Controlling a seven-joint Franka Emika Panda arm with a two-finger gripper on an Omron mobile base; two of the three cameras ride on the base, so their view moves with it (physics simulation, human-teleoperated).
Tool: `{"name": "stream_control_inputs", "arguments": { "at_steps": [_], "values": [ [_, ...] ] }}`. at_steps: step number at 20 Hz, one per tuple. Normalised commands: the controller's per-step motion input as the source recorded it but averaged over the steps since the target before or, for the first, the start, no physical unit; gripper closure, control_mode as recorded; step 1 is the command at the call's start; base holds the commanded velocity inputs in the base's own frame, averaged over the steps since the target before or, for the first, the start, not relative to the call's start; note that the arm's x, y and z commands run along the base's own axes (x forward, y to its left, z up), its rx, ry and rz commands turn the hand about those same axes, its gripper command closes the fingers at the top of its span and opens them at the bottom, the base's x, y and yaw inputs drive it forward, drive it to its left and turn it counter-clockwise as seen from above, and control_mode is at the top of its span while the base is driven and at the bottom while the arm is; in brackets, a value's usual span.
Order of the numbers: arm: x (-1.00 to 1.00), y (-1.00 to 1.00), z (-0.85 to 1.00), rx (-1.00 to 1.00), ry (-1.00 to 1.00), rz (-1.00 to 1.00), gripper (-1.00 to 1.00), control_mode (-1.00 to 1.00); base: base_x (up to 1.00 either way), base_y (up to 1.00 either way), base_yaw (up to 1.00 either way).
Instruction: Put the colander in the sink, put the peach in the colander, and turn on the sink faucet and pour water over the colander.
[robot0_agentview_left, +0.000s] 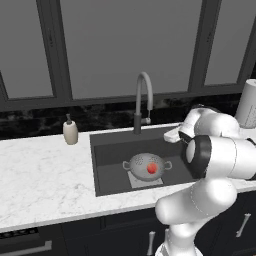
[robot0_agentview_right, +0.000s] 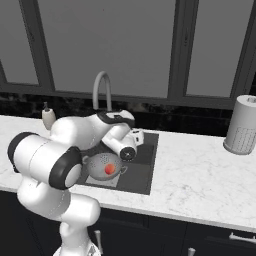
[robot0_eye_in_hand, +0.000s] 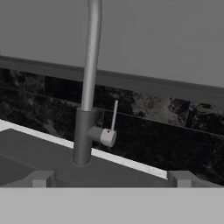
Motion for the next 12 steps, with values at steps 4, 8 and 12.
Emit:
{"name": "stream_control_inputs", "arguments": {
  "at_steps": [4, 8, 12],
  "values": [
    [0.37, 0.00, 0.00, 0.06, -0.07, -0.15, -1.00, -1.00, 0.00, 0.00, 0.00],
    [0.32, -0.01, 0.00, 0.07, -0.04, -0.07, -1.00, -1.00, 0.00, 0.00, 0.00],
    [0.04, -0.11, 0.00, 0.02, -0.02, 0.00, -1.00, -1.00, 0.00, 0.00, 0.00]
  ]
}}
